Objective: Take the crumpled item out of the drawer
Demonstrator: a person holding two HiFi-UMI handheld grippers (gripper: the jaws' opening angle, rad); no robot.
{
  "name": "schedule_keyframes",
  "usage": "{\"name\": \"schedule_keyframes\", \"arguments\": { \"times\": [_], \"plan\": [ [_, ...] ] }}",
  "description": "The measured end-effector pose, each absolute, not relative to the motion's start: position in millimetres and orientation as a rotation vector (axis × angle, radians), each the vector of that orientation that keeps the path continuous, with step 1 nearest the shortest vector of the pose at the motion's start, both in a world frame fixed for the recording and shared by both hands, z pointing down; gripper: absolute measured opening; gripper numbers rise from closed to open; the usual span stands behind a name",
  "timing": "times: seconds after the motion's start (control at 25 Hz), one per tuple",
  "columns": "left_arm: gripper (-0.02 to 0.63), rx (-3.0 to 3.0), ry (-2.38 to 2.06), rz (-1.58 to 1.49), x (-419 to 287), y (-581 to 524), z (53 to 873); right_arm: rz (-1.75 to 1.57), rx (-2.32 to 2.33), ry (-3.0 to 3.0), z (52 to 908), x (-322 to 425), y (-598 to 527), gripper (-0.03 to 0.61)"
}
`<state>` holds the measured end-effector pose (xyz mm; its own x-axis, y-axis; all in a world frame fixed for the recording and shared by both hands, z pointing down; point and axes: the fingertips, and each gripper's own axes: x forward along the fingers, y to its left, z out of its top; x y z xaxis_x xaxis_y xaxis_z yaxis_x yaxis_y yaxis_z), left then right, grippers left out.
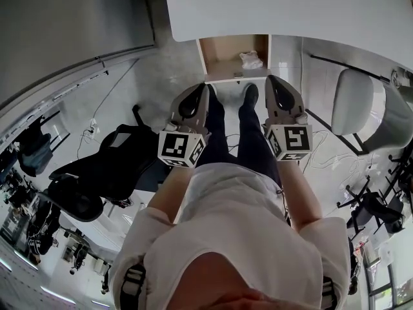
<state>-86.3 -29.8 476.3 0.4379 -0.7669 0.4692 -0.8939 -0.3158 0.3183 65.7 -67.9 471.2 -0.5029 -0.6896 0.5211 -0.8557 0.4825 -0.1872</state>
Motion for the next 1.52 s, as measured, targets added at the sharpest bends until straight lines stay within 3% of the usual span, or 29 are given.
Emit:
{"name": "schedule_keyframes", "arguments": {
  "times": [1.52],
  "plan": [
    [0.009,2.053,-1.335,0.385,-80.9,-18.1,603.7,0.704,1.237,-2.261,599.4,63.1,-62.7,0.006]
  ]
}}
